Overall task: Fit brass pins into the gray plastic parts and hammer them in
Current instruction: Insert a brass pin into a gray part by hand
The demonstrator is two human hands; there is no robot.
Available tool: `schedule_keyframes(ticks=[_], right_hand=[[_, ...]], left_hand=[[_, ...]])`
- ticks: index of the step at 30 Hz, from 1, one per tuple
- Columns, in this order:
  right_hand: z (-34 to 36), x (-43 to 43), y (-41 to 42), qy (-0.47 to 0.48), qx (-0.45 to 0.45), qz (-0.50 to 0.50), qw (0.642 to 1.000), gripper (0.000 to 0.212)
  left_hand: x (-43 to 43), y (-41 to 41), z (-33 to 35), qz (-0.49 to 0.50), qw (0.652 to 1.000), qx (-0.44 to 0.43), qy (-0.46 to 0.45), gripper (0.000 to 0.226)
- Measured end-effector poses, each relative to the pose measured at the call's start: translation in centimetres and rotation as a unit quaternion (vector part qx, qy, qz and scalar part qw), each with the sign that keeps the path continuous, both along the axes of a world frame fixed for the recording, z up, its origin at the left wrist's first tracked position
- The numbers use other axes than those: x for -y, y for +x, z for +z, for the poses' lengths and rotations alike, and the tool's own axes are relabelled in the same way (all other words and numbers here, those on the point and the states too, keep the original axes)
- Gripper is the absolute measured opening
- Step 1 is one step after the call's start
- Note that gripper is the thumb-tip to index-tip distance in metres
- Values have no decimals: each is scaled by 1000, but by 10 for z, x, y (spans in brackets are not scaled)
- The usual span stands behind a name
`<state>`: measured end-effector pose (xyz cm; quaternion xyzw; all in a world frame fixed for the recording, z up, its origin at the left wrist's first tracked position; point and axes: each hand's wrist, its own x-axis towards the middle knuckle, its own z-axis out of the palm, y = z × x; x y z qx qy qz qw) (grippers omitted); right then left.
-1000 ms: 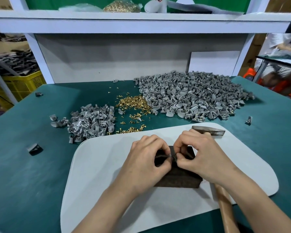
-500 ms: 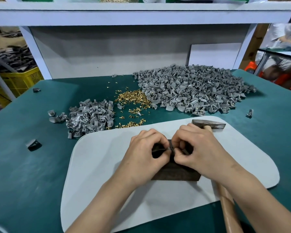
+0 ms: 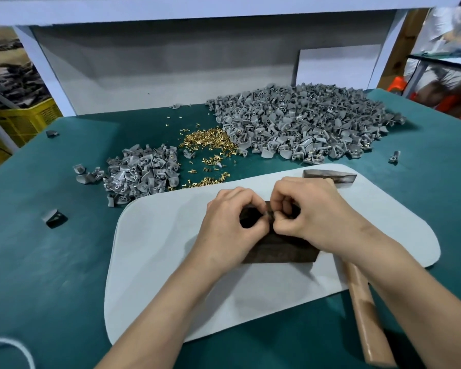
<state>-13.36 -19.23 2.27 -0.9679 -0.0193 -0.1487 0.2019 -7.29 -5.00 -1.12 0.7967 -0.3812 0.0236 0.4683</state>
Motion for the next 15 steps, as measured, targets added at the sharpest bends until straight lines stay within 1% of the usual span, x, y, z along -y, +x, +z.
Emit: schedule_keyframes(ticks=[2, 5, 7, 8, 11, 13, 15], right_hand=[[-5, 1, -4, 68, 23, 5, 997, 14], [-12, 1, -4, 118, 54, -1, 992, 14], [-13, 1, -3, 170, 61, -13, 983, 8], [-14, 1, -3, 182, 59, -19, 981, 5], [-13, 0, -3, 168, 46, -13, 985, 2], [-12, 0, -4, 165, 37, -24, 985, 2], [-12, 3, -4, 157, 28, -48, 986, 11]], left_hand=[[0, -1, -1, 12, 1000, -3, -11, 7], [-1, 1, -4, 11, 997, -51, -63, 12], [-3, 2, -4, -6, 991, -87, -103, 16], [-3, 2, -4, -10, 990, -88, -114, 17], [-2, 4, -5, -14, 990, -65, -121, 11], [-2, 6, -6, -31, 987, -85, -133, 11], [-4, 8, -6, -52, 985, -102, -132, 16]])
